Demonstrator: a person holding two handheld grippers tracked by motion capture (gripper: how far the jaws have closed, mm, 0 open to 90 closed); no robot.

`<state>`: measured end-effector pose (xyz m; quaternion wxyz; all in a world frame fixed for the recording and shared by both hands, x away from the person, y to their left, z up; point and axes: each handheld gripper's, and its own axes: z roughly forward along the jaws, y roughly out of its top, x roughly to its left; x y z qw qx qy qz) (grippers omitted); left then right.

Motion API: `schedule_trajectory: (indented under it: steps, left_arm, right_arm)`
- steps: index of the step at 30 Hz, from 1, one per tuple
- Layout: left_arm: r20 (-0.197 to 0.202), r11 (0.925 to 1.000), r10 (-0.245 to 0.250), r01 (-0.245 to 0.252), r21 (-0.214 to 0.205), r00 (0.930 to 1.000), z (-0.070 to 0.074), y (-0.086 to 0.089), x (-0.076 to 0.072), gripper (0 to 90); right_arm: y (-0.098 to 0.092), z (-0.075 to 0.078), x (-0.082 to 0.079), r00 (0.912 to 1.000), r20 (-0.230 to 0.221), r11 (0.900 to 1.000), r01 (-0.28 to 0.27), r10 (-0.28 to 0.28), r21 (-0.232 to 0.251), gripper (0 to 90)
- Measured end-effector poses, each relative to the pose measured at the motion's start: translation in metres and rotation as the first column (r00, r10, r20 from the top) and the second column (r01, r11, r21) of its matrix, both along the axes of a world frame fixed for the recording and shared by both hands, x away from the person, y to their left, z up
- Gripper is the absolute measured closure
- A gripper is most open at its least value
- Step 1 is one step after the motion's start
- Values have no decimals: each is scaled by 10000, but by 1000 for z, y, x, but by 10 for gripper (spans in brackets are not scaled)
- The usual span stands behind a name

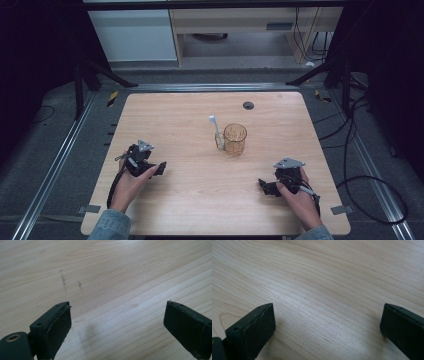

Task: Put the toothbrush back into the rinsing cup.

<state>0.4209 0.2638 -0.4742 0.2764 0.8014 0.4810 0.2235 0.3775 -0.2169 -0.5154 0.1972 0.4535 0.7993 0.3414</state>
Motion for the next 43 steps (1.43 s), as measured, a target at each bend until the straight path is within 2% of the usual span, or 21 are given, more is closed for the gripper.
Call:
schedule_trajectory:
  steps: [5,13,24,31,35,38,43]
  left_arm:
    - [-137,9993,362,-360,94,9993,-4,18,3,71]
    - [-124,9977,680,-680,17,9976,-7,33,7,71]
    - [-96,9959,901,-902,-77,9959,-18,45,12,67]
    - [39,9965,833,-833,-68,9965,-25,46,15,63]
    - [217,9959,854,-847,-306,9961,-28,48,18,54]
    - [299,9925,837,-807,-918,9960,-34,50,21,27]
    - [352,9920,894,-858,-924,9954,-35,51,22,2]
  right_arm:
    - [0,0,0,10000,1,10000,-7,7,3,4]
    - [0,0,0,10000,1,10000,-6,6,6,4]
    - [0,0,0,10000,2,10000,-6,6,3,4]
    - [0,0,0,10000,2,10000,-3,3,0,4]
    - [0,0,0,10000,0,10000,-2,2,4,4]
    - [0,0,0,10000,1,10000,-5,5,6,4]
    - [0,0,0,10000,-9,10000,-25,25,6,4]
